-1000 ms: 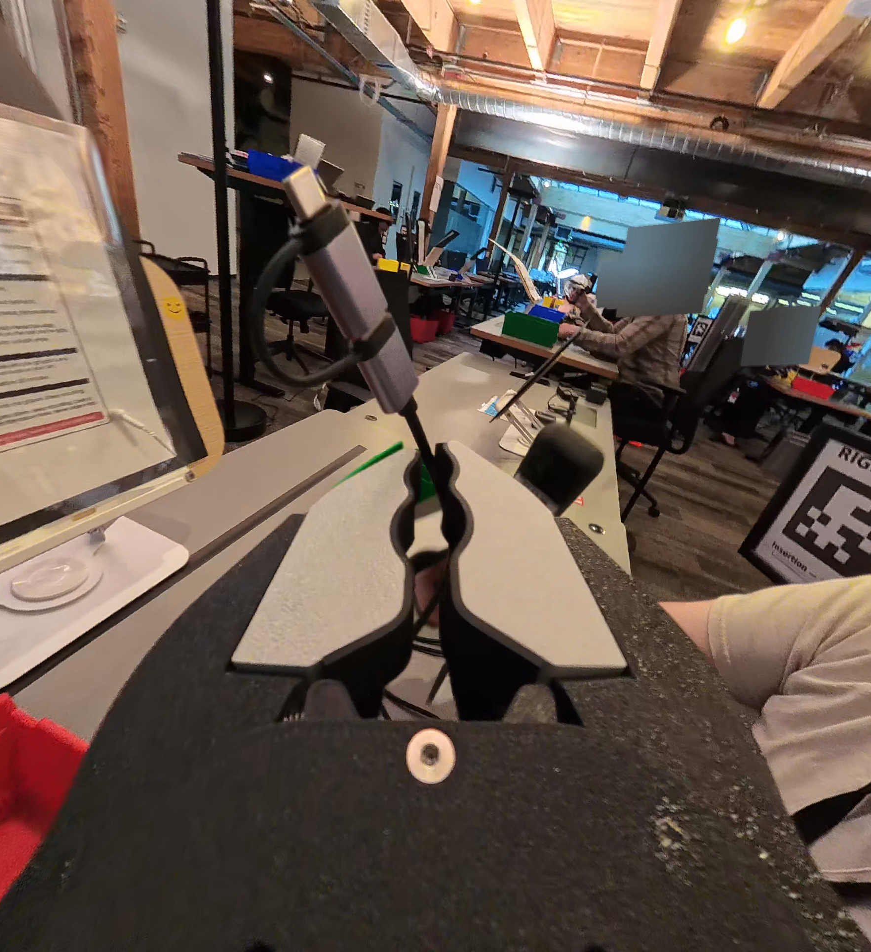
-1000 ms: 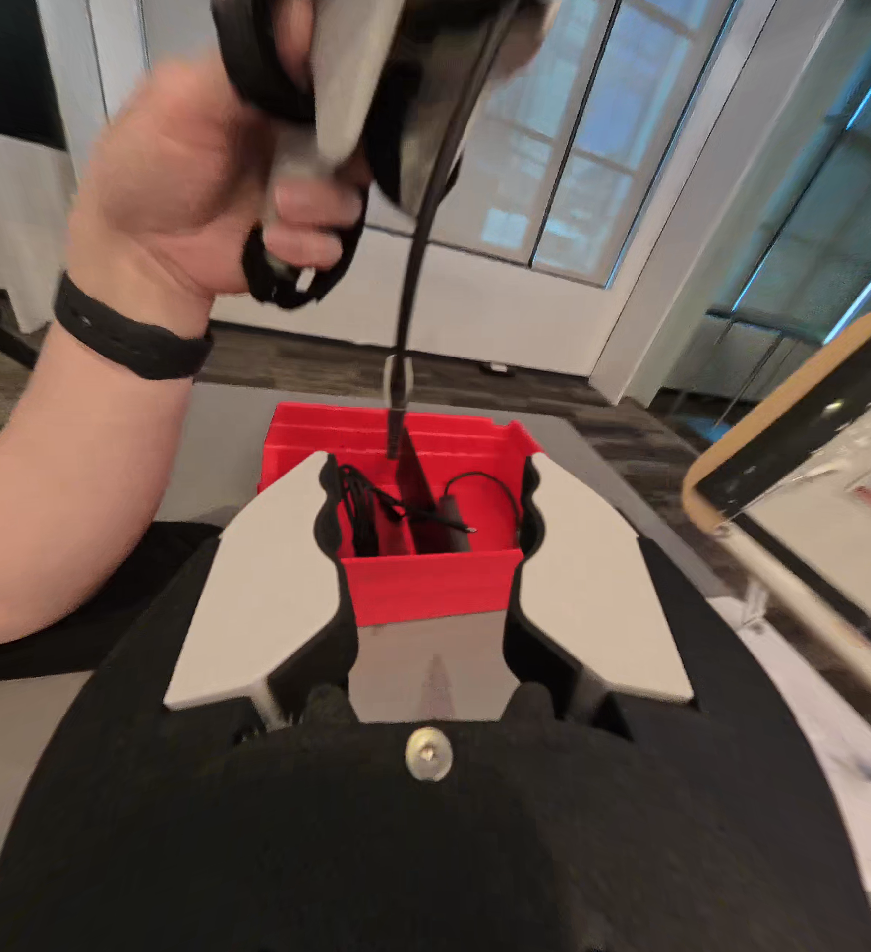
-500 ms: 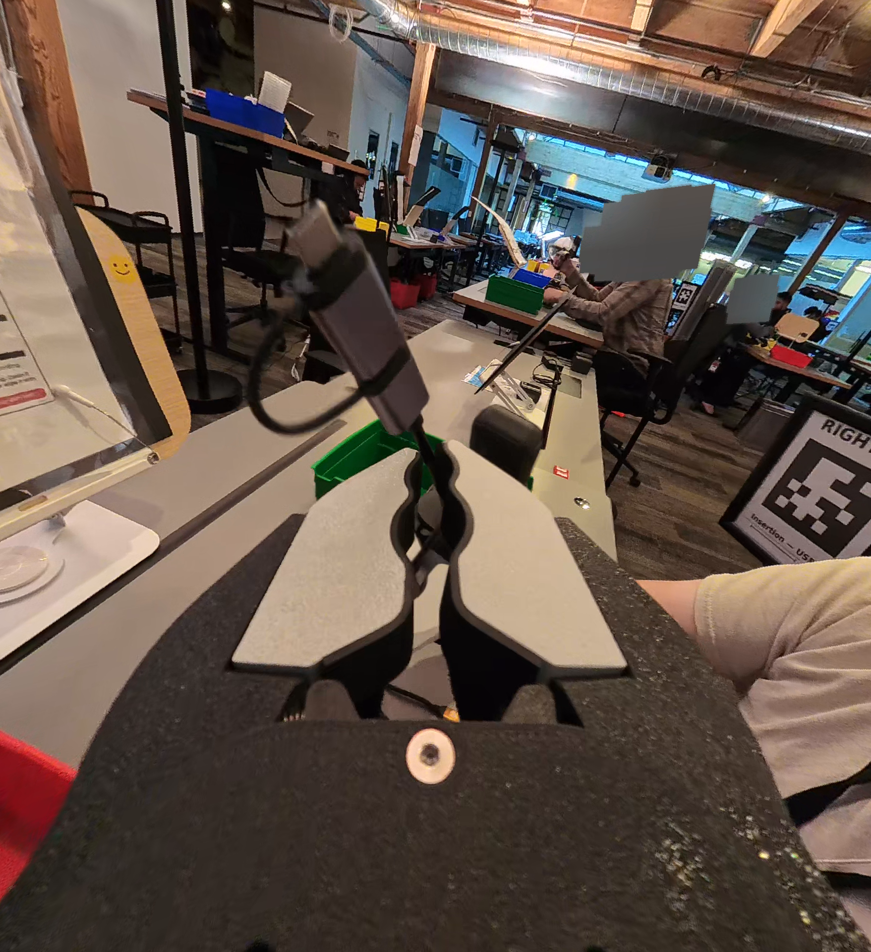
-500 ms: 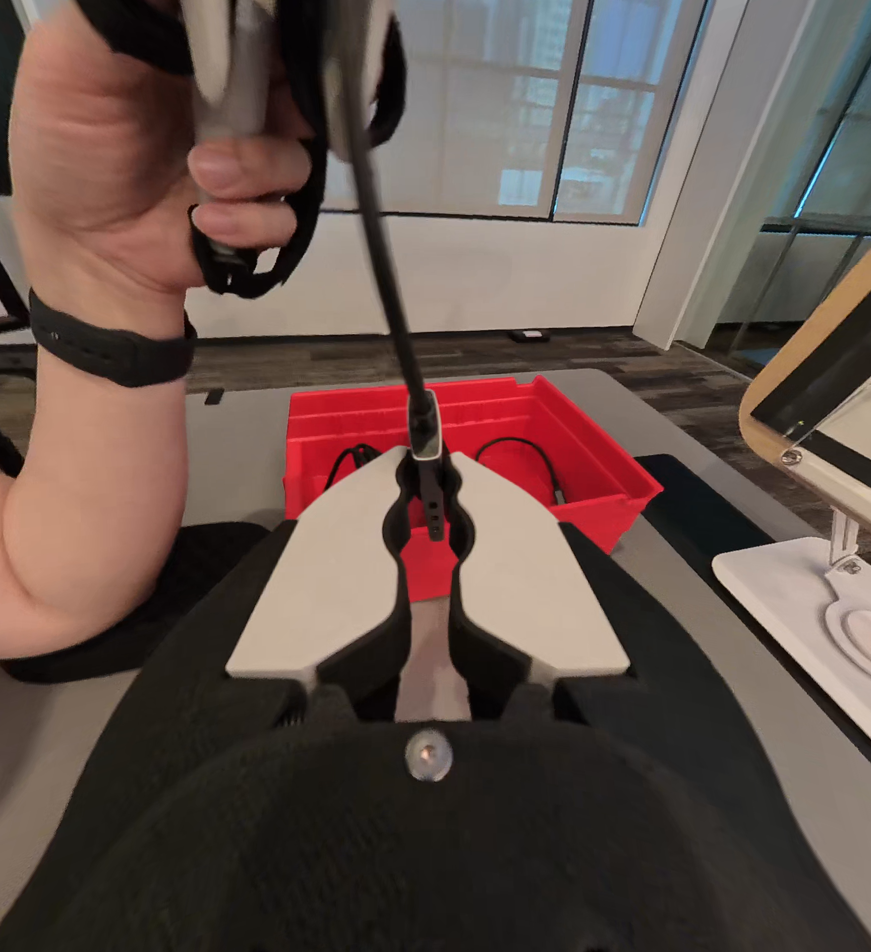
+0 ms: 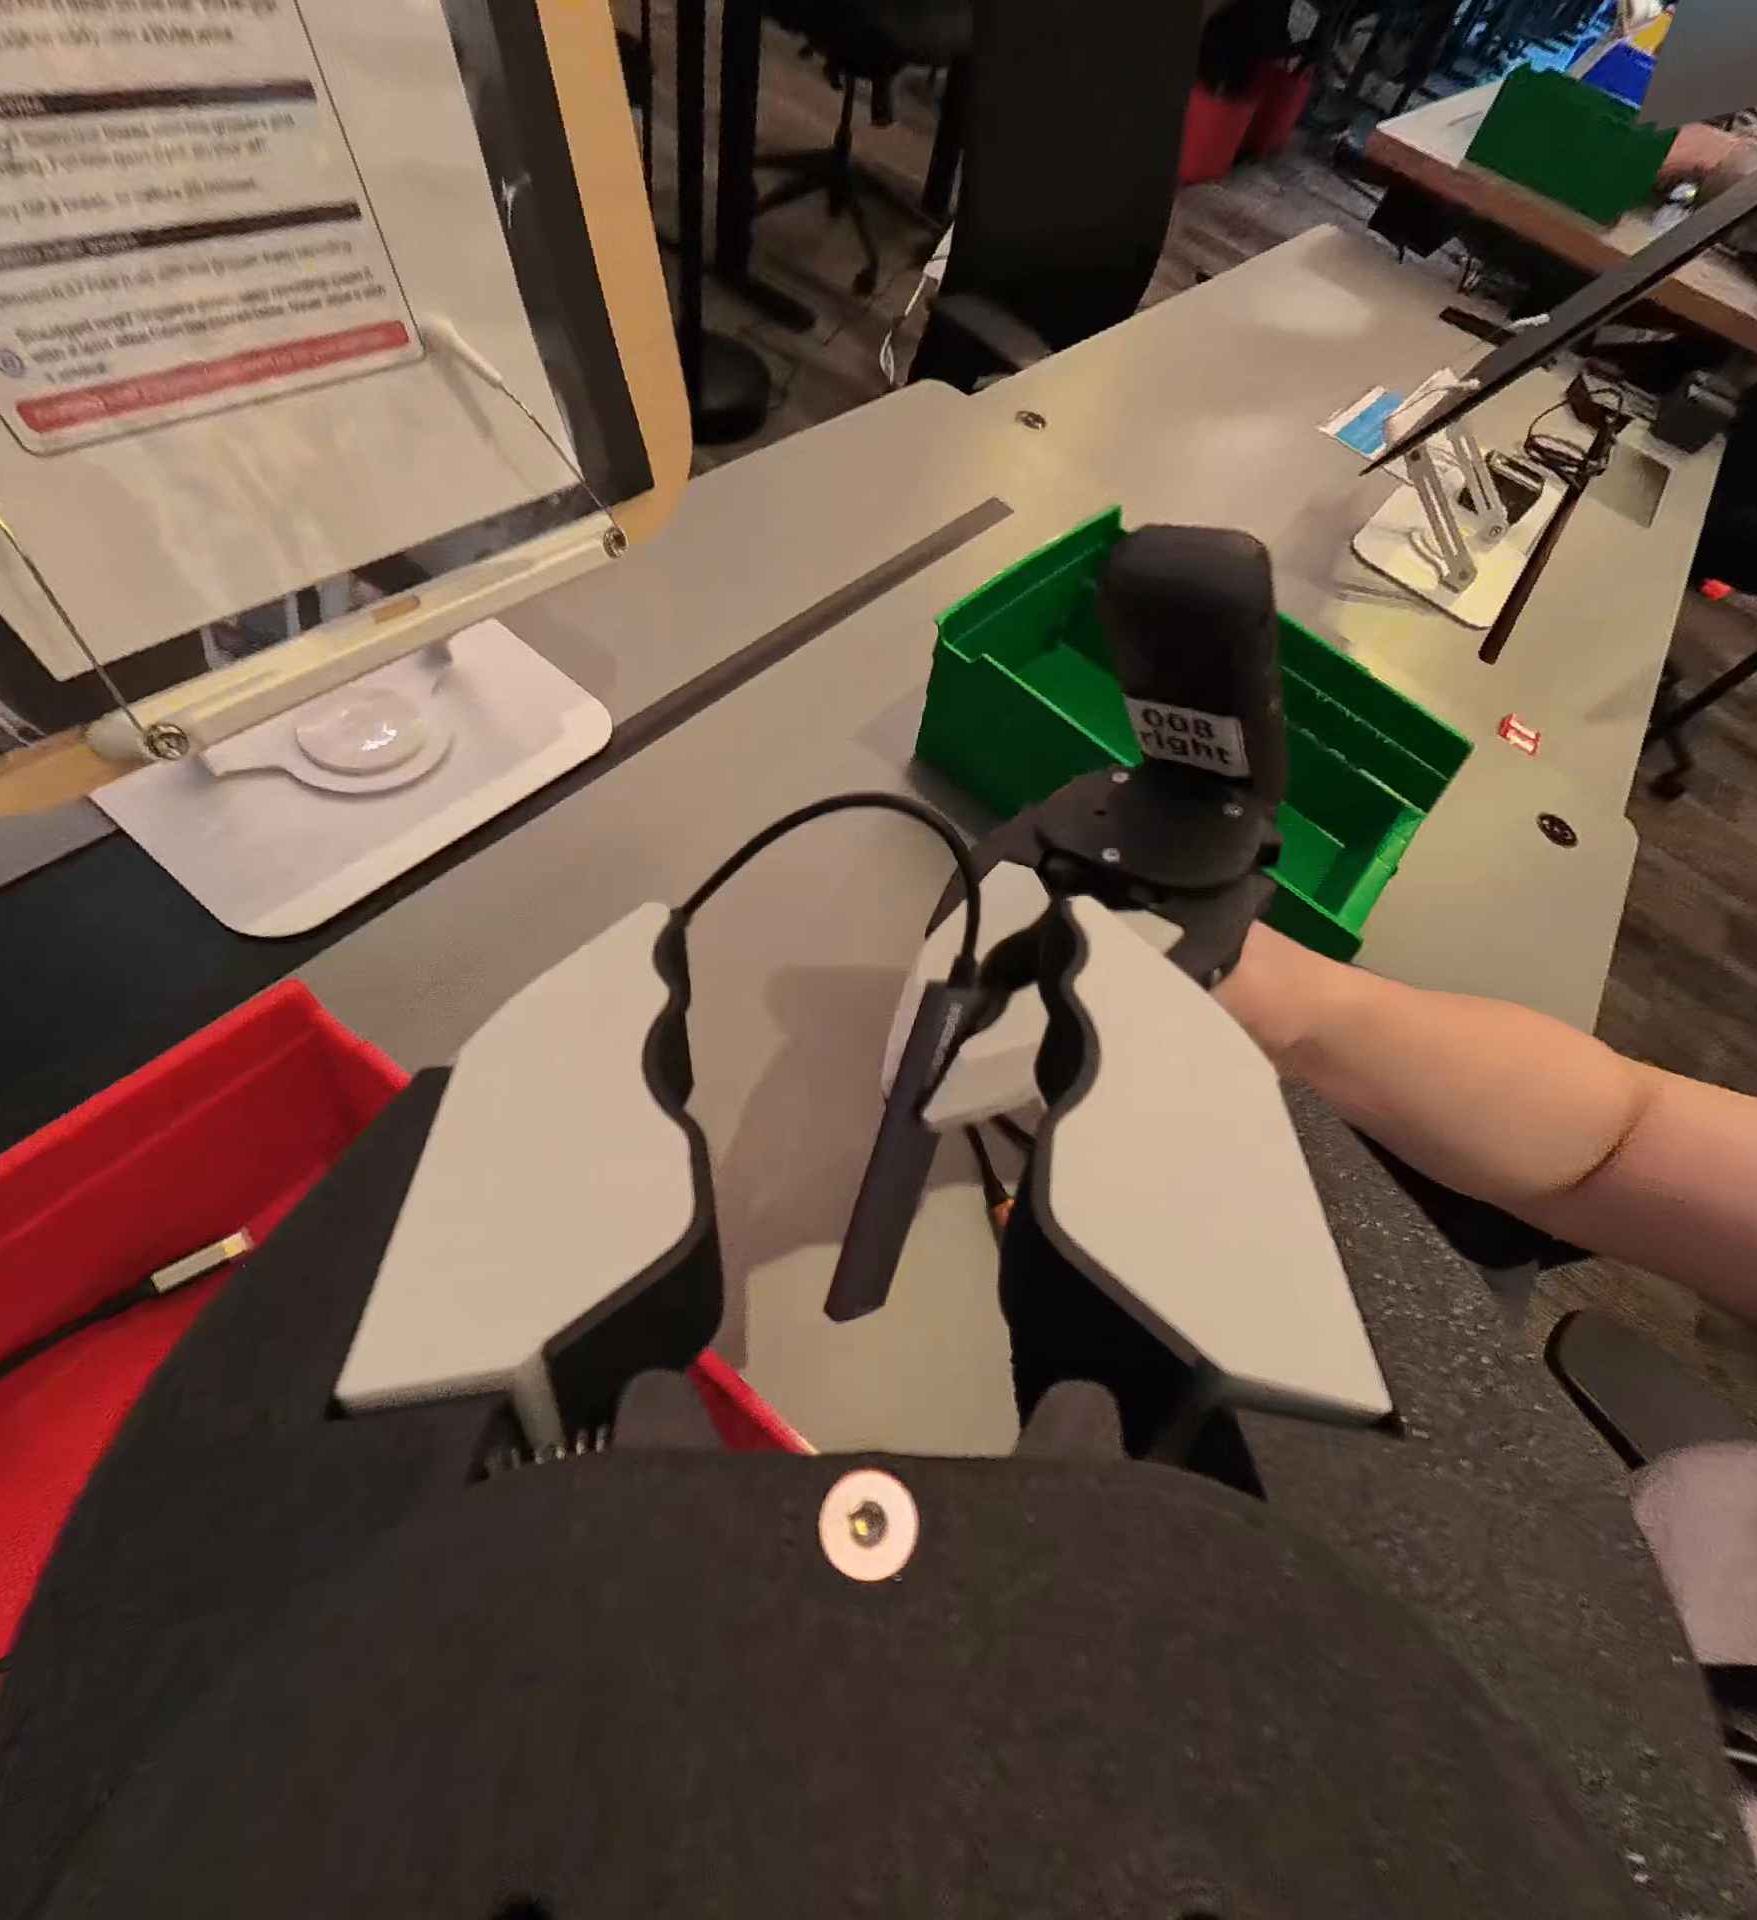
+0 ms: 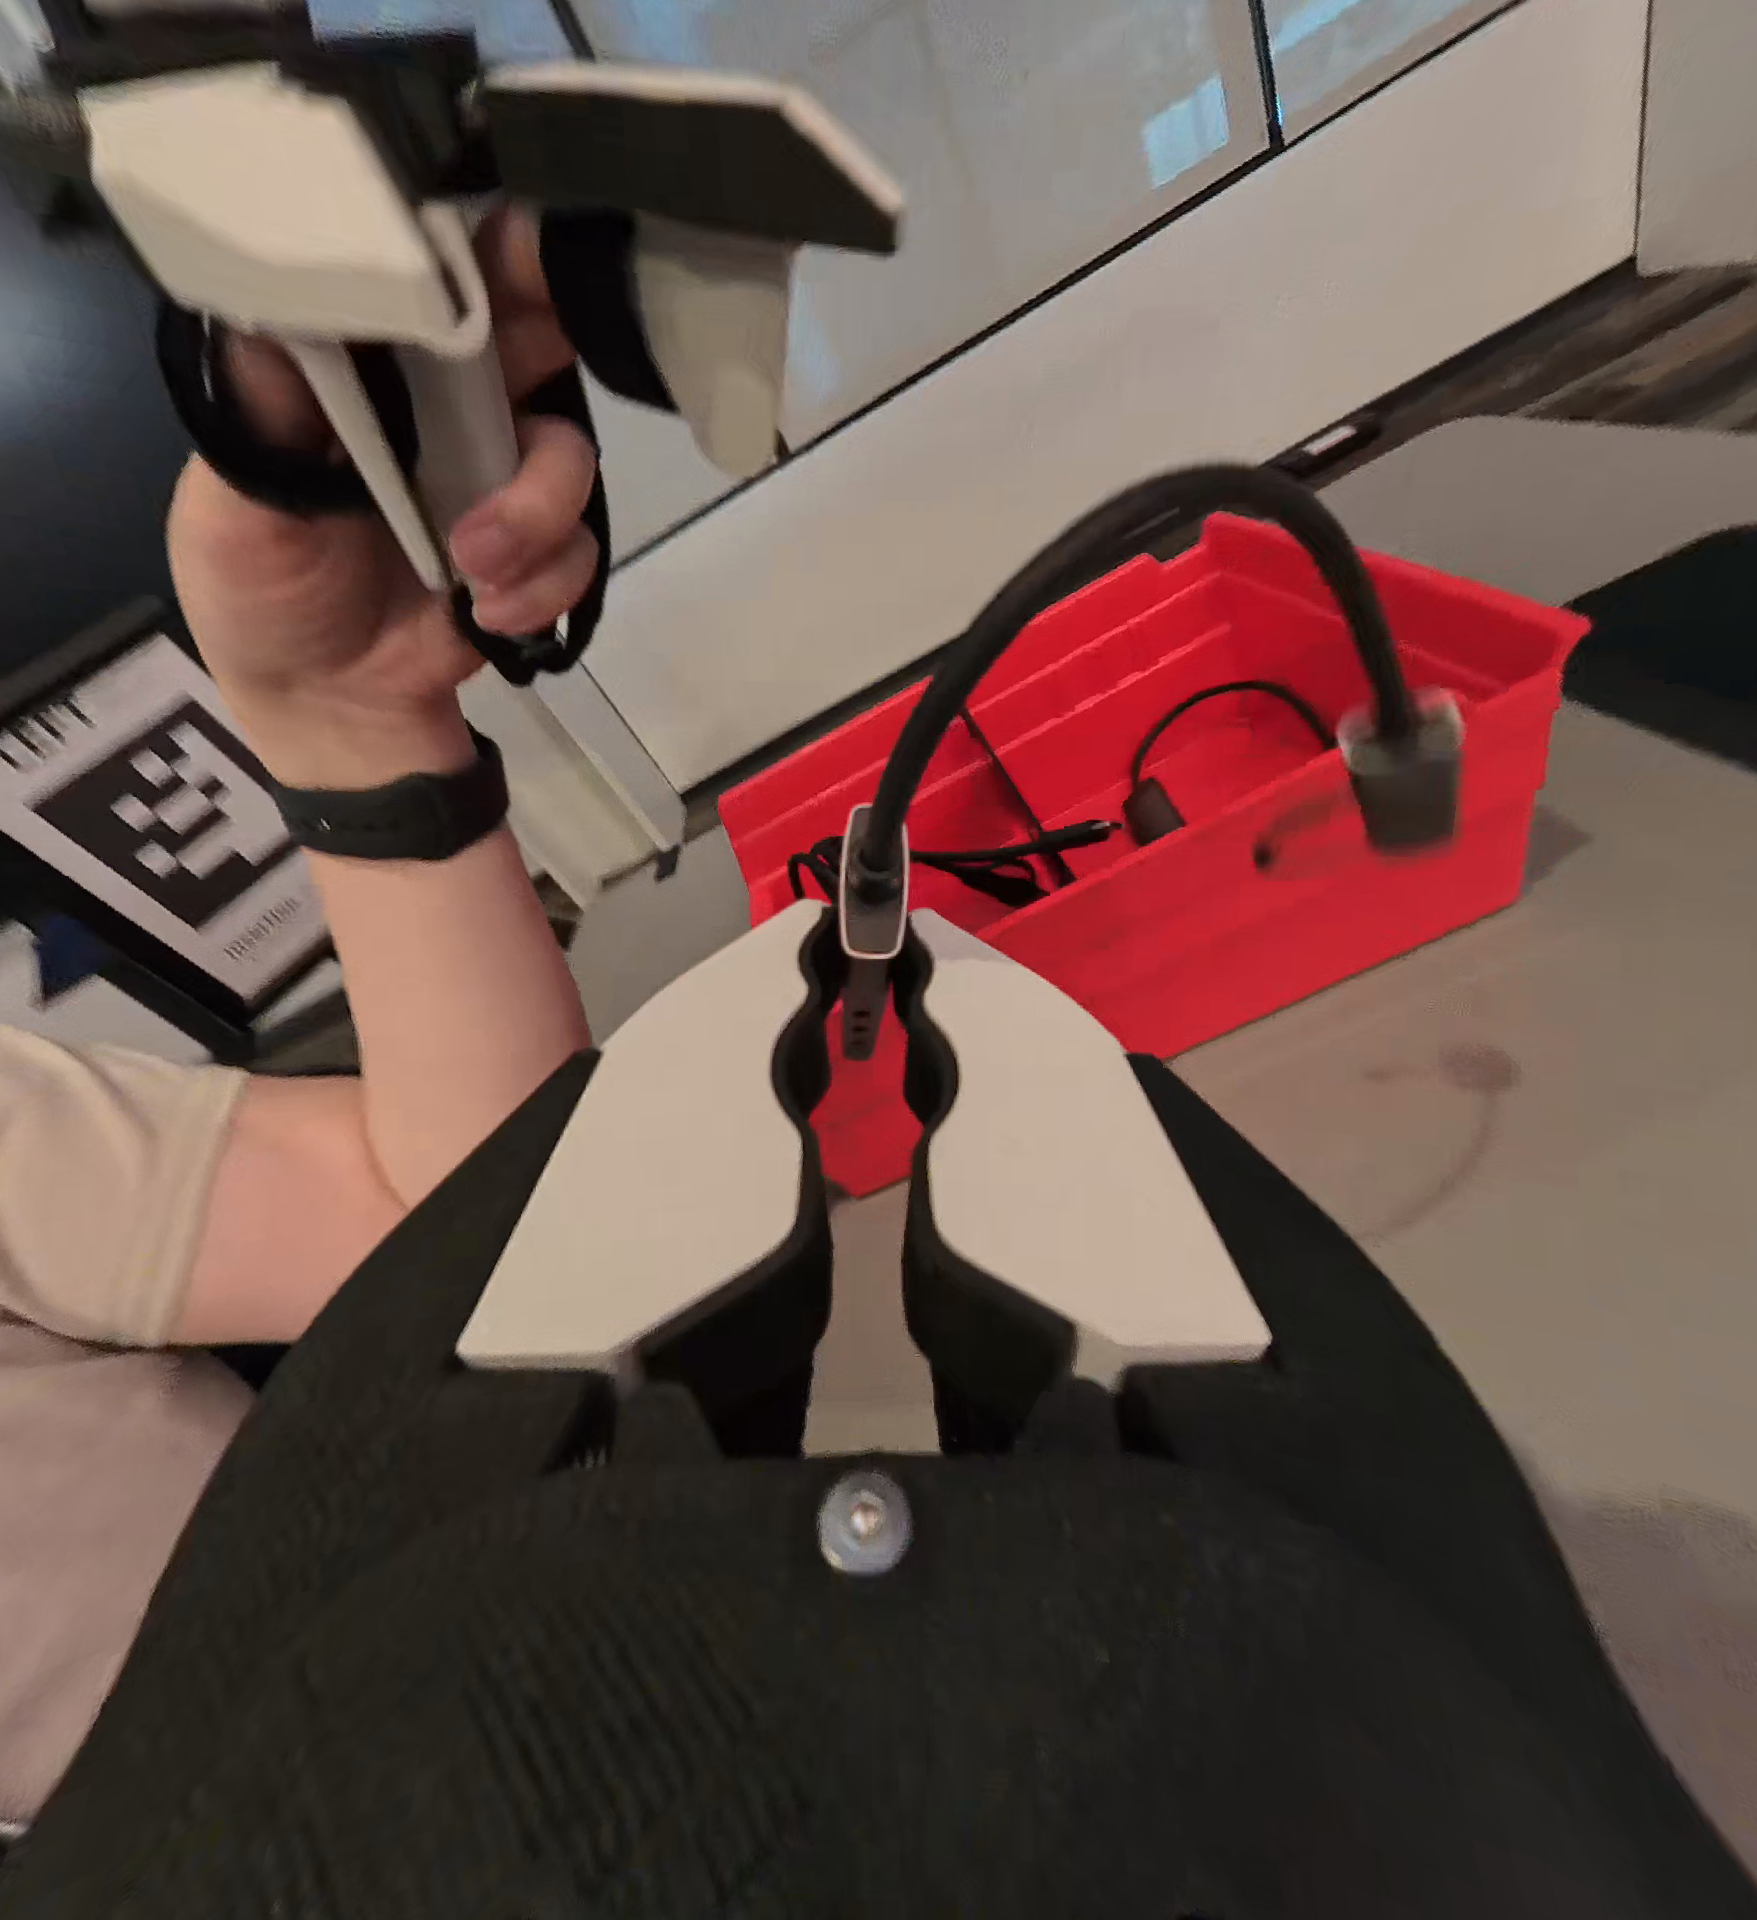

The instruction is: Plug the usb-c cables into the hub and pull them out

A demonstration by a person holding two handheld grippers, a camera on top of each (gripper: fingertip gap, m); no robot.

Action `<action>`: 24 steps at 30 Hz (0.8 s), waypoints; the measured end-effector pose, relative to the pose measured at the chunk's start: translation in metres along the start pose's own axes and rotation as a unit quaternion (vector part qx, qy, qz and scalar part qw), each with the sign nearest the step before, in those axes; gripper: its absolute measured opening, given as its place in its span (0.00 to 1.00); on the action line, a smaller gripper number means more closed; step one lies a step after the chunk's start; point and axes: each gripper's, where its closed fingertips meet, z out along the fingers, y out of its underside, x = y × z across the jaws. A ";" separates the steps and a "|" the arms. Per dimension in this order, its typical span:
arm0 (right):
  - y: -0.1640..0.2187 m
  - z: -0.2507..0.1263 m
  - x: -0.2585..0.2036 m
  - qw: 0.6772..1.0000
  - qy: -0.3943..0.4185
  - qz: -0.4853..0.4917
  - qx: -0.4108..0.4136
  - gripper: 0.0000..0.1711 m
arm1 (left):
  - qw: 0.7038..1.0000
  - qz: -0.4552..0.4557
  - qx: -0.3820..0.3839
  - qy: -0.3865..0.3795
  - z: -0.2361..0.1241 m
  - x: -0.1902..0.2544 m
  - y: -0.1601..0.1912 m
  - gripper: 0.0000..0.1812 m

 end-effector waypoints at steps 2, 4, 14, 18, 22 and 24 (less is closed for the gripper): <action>0.001 -0.007 0.016 0.998 0.020 0.051 0.005 0.06 | 1.000 -0.005 -0.006 0.010 0.001 0.000 0.002 0.33; 0.016 -0.014 0.039 0.994 0.060 0.087 -0.030 0.06 | 1.000 -0.005 -0.002 0.013 -0.001 0.001 0.001 0.33; 0.092 -0.010 0.085 0.953 0.062 0.265 -0.131 0.06 | 1.000 0.018 -0.019 0.016 -0.006 0.009 0.007 0.30; 0.104 -0.012 0.097 0.948 0.096 0.264 -0.148 0.07 | 0.999 0.029 -0.031 0.019 -0.004 0.014 0.010 0.29; 0.122 -0.023 0.117 0.934 0.182 0.226 -0.208 0.18 | 0.998 0.029 -0.044 0.015 -0.002 0.014 0.013 0.29; 0.120 -0.024 0.118 0.933 0.196 0.210 -0.218 0.20 | 0.999 0.028 -0.044 0.017 -0.002 0.016 0.013 0.29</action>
